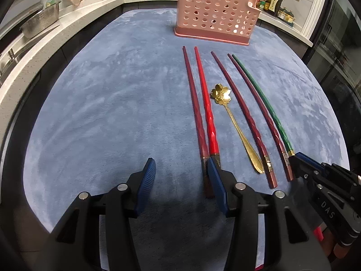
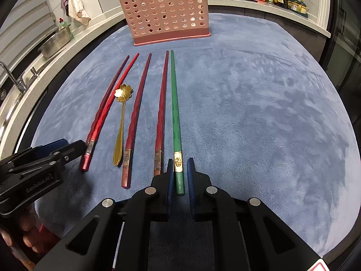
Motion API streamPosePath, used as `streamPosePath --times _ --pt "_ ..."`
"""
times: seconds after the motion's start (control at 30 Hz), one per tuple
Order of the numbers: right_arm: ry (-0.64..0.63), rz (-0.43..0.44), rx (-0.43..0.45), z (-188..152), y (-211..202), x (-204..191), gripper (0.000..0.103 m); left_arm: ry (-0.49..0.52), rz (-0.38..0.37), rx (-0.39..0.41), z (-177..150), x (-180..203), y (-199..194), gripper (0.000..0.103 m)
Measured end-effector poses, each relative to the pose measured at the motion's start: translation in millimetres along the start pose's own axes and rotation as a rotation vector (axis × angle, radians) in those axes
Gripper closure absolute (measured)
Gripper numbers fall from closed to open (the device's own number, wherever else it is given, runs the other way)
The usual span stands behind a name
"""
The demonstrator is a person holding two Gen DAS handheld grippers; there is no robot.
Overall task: Organize utensils
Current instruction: 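Grasp a red chopstick with the left tool while the right tool grasps a green chopstick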
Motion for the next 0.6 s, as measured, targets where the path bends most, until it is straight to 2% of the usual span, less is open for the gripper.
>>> streamPosePath --times 0.43,0.53,0.6 --pt "0.0 0.001 0.0 -0.5 0.3 0.4 0.092 0.019 0.017 0.001 -2.4 4.6 8.0 0.059" --pt "-0.001 -0.002 0.0 -0.4 0.5 0.2 0.092 0.023 0.024 0.007 -3.0 4.2 7.4 0.067" --pt "-0.001 -0.001 0.0 -0.3 0.5 0.3 0.092 0.023 0.023 0.01 -3.1 3.2 6.8 0.077"
Point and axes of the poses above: each gripper's, at about its wrist camera, not at the fingertips, and y roughly the way its jaws point, x to its right, z to its top, the point moved 5 cm from there along y, roughly the way its jaws point, and after that the axes turned 6 degrees about -z, right-handed, at the moved point
